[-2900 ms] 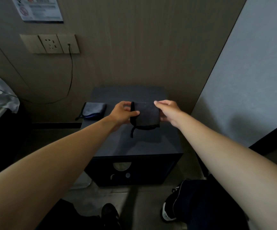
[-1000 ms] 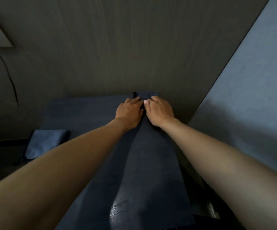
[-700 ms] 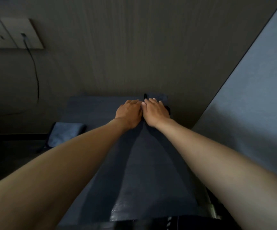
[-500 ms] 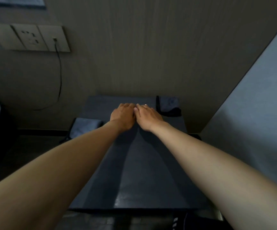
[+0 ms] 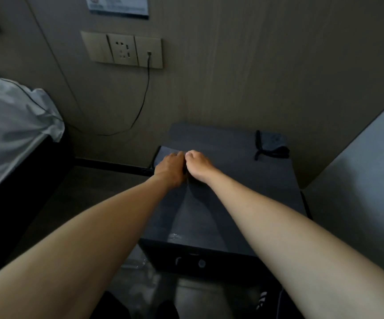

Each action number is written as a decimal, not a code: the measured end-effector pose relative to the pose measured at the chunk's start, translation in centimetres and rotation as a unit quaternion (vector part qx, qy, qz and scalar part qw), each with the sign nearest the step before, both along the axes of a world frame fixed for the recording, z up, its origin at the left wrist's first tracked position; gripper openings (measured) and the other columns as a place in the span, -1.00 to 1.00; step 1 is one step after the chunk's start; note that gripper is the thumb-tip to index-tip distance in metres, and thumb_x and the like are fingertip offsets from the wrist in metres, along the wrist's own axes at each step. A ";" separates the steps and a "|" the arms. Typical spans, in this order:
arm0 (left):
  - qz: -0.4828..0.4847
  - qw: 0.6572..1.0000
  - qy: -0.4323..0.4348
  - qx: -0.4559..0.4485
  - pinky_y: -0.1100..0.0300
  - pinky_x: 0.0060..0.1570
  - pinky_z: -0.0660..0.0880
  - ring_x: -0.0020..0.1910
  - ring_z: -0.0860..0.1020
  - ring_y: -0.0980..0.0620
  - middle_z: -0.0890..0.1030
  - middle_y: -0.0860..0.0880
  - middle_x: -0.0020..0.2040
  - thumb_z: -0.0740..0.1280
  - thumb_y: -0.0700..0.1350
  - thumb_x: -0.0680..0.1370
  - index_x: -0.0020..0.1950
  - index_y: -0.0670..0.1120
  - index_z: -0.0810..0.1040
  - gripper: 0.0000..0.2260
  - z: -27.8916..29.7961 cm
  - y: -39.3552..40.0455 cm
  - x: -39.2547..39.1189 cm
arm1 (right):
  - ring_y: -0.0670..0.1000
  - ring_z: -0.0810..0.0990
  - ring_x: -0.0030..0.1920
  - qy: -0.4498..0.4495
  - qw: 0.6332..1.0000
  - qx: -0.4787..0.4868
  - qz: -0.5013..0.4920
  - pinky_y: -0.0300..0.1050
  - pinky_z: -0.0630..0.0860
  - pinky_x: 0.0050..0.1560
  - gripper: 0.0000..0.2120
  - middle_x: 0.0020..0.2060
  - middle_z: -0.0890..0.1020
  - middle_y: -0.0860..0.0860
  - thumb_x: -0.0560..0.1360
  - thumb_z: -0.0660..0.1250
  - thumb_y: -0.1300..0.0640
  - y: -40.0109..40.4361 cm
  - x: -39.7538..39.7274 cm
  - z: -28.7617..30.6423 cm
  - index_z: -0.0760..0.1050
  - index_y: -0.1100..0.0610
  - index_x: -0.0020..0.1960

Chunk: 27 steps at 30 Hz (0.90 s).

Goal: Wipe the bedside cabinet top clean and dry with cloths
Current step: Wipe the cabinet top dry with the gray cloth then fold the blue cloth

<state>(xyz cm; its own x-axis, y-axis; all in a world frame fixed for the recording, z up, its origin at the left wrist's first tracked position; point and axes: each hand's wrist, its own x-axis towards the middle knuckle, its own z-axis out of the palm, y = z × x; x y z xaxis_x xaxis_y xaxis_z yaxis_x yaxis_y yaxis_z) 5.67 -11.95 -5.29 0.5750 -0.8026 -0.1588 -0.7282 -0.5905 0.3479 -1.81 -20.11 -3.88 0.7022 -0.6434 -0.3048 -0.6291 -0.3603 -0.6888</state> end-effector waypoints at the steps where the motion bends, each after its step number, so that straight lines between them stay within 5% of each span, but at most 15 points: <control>1: -0.003 1.000 -0.005 -0.016 -0.09 0.14 0.49 0.27 0.46 -0.17 0.50 -0.12 0.27 0.36 -0.03 0.50 0.27 -0.09 0.45 -0.63 -0.2 0.4 0.0 | 0.16 0.44 0.35 0.003 1.000 0.010 -0.011 -0.08 0.33 0.29 -0.63 0.37 0.48 0.16 0.67 0.04 0.09 0.2 0.0 0.0 0.42 0.17 0.38; 5: 0.036 0.994 0.025 -0.097 -0.03 0.03 0.54 0.11 0.57 -0.21 0.62 -0.15 0.12 0.26 -0.17 0.50 0.13 -0.09 0.58 -0.77 -0.3 1.2 0.0 | 0.14 0.52 0.24 0.006 1.000 0.016 -0.026 -0.05 0.43 0.26 -0.65 0.24 0.57 0.12 0.54 0.16 0.25 0.2 -0.7 0.0 0.45 0.11 0.30; 12: 0.040 0.983 0.058 -0.169 0.03 0.05 0.54 0.04 0.60 -0.17 0.66 -0.15 0.05 0.23 -0.18 0.53 0.04 -0.05 0.62 -0.81 2.6 1.1 -0.3 | 0.08 0.53 0.10 0.001 0.999 0.026 -0.028 -0.11 0.44 0.04 -0.57 0.07 0.53 0.03 0.44 0.39 0.22 -0.4 -2.5 1.1 0.39 0.09 0.28; 16: -0.013 0.983 0.065 -0.169 0.06 -0.01 0.56 -0.05 0.61 -0.06 0.68 -0.06 -0.04 0.28 -0.15 0.52 -0.03 0.02 0.63 -0.85 3.9 1.1 -1.0 | 0.14 0.55 0.19 -0.008 0.999 0.011 -0.042 -0.09 0.50 0.13 -0.58 0.24 0.52 0.09 0.39 0.44 0.20 -0.4 -3.5 1.4 0.46 0.09 0.22; 19: -0.050 0.984 0.069 -0.157 0.05 -0.04 0.58 -0.09 0.61 -0.02 0.67 -0.01 -0.08 0.30 -0.14 0.52 -0.06 0.04 0.61 -0.88 4.2 1.2 -2.0 | 0.14 0.53 0.16 -0.016 0.998 0.004 -0.067 -0.14 0.42 -0.01 -0.66 0.21 0.44 0.10 0.38 0.45 0.23 -0.1 -4.7 1.6 0.46 0.10 0.12; 23: -0.091 0.976 0.075 -0.183 0.16 -0.11 0.54 -0.13 0.60 0.05 0.65 0.05 -0.13 0.27 -0.19 0.50 -0.09 0.05 0.59 -0.84 5.2 1.2 -3.2 | 0.07 0.51 -0.11 -0.050 0.994 -0.018 -0.098 -0.09 0.39 -0.15 -0.68 -0.14 0.53 0.07 0.38 0.46 0.22 -0.1 -6.2 1.6 0.29 0.04 -0.22; 27: -0.123 0.970 0.053 -0.201 0.22 -0.14 0.48 -0.14 0.57 0.09 0.62 0.08 -0.14 0.26 -0.22 0.51 -0.08 0.05 0.57 -0.82 7.3 0.5 -4.2 | 0.05 0.45 -0.16 -0.072 0.987 -0.023 -0.140 -0.12 0.32 -0.18 -0.70 -0.30 0.43 -0.03 0.45 0.34 0.27 -0.8 -8.4 2.5 0.25 0.02 -0.27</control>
<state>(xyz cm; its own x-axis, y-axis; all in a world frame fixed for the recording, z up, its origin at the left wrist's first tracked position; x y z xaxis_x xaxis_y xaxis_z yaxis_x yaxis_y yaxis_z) 1.45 -11.42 2.06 0.3564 -0.9225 0.1486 -0.7774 -0.2045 0.5948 -10.22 -20.96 -1.35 0.5289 -0.8294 -0.1801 -0.6048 -0.2193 -0.7656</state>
